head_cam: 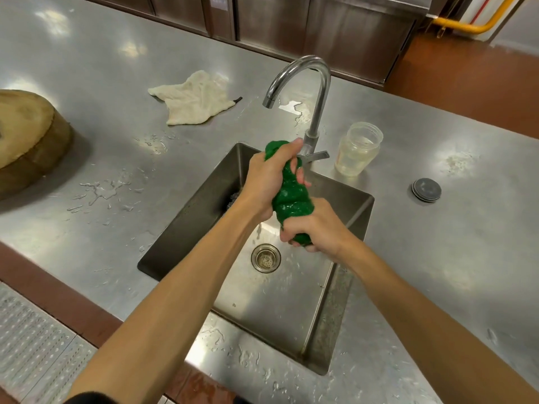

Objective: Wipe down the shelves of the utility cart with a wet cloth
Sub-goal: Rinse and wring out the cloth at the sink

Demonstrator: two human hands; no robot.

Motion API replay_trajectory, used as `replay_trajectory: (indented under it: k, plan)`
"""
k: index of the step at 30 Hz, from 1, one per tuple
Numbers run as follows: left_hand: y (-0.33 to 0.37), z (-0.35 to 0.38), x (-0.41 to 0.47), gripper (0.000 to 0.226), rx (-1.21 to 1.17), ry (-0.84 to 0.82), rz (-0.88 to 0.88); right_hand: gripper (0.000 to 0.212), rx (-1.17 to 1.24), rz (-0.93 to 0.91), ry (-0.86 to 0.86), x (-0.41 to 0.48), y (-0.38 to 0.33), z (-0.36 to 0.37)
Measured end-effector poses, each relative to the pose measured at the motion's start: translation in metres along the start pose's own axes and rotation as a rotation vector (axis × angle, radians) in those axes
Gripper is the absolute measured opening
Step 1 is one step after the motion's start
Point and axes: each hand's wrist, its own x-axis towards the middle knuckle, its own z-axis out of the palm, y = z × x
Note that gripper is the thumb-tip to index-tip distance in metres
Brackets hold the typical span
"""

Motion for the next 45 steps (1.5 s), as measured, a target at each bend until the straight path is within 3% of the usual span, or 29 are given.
replay_trajectory:
  k: [3,9,19,22,27,31,33,36,39,42,45]
  plan:
    - [0.004,0.003,0.002,0.047,-0.030,-0.079,-0.037,0.018,0.169,0.031,-0.111,0.002,0.004,0.000]
    - [0.007,0.001,0.006,0.050,-0.061,-0.181,-0.112,0.043,0.483,0.105,-0.379,0.006,0.011,0.000]
    - [0.003,0.001,0.007,0.052,-0.098,-0.235,-0.141,0.033,0.734,0.171,-0.651,0.011,0.018,-0.003]
    - [0.005,0.002,0.006,0.052,-0.089,-0.193,-0.153,0.033,0.690,0.171,-0.587,0.011,0.019,-0.003]
    - [0.002,-0.012,0.007,0.041,-0.072,0.075,-0.154,0.038,0.312,0.128,-0.325,0.014,0.007,-0.008]
    - [0.002,-0.023,-0.007,0.029,-0.111,0.190,-0.118,0.037,0.424,0.141,-0.166,0.005,0.005,-0.010]
    - [0.002,-0.024,-0.022,0.037,-0.058,0.248,-0.138,0.035,0.406,0.164,-0.099,-0.003,0.005,-0.009]
    - [-0.003,-0.024,-0.046,0.044,0.107,0.364,-0.171,0.028,0.315,0.193,-0.051,-0.016,0.002,-0.010]
    - [-0.007,-0.029,-0.080,0.024,0.278,0.483,-0.101,0.029,0.150,0.176,-0.021,-0.036,-0.007,-0.004]
    - [-0.007,-0.032,-0.118,0.009,0.408,0.574,0.018,0.045,-0.005,0.099,-0.001,-0.057,-0.009,0.008]
    - [-0.006,-0.032,-0.150,0.008,0.310,0.628,0.036,0.047,-0.104,-0.035,0.024,-0.080,-0.006,0.027]
